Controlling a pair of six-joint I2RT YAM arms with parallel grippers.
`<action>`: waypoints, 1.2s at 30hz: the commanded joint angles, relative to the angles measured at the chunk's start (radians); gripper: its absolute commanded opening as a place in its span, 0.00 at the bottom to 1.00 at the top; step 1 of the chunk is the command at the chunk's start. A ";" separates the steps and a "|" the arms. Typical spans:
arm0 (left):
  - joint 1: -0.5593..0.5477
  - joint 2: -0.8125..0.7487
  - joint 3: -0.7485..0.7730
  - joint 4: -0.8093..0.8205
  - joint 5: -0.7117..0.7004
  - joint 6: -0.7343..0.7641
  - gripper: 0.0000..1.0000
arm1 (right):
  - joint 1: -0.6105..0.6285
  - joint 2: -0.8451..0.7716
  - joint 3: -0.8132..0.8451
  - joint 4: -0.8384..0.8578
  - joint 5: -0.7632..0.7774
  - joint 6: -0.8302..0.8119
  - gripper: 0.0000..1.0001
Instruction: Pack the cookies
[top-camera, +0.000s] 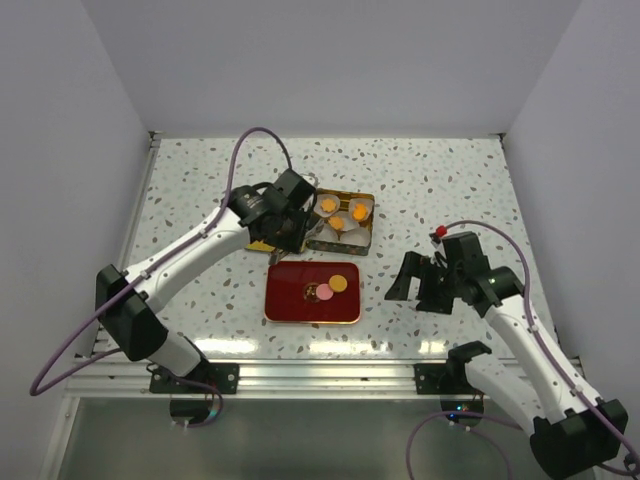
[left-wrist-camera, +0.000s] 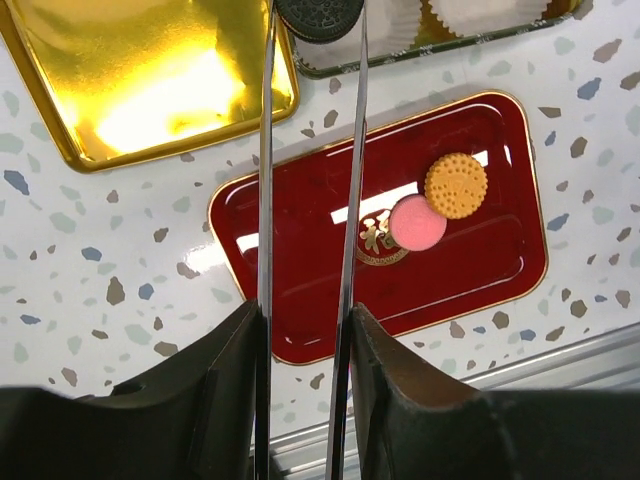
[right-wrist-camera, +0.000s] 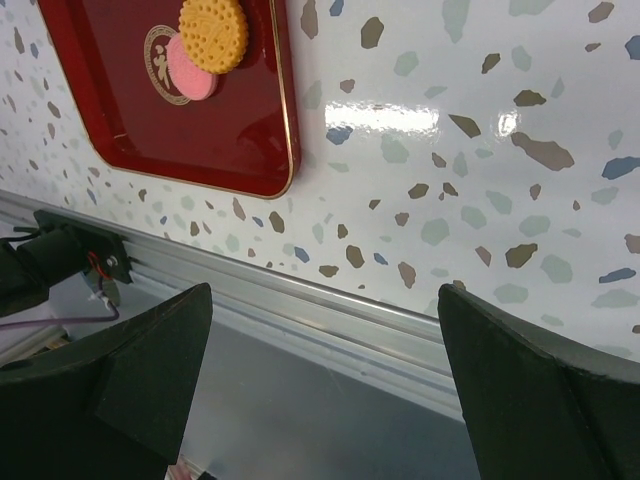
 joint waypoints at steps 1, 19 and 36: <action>0.017 0.015 0.048 0.065 0.018 0.054 0.36 | 0.001 0.015 0.051 0.034 0.023 -0.010 0.99; 0.022 0.098 0.074 0.092 0.010 0.055 0.58 | 0.001 0.144 0.088 0.094 0.002 -0.053 0.99; 0.022 -0.068 0.106 -0.081 0.038 -0.140 0.56 | 0.021 0.082 0.121 0.138 -0.113 0.020 0.99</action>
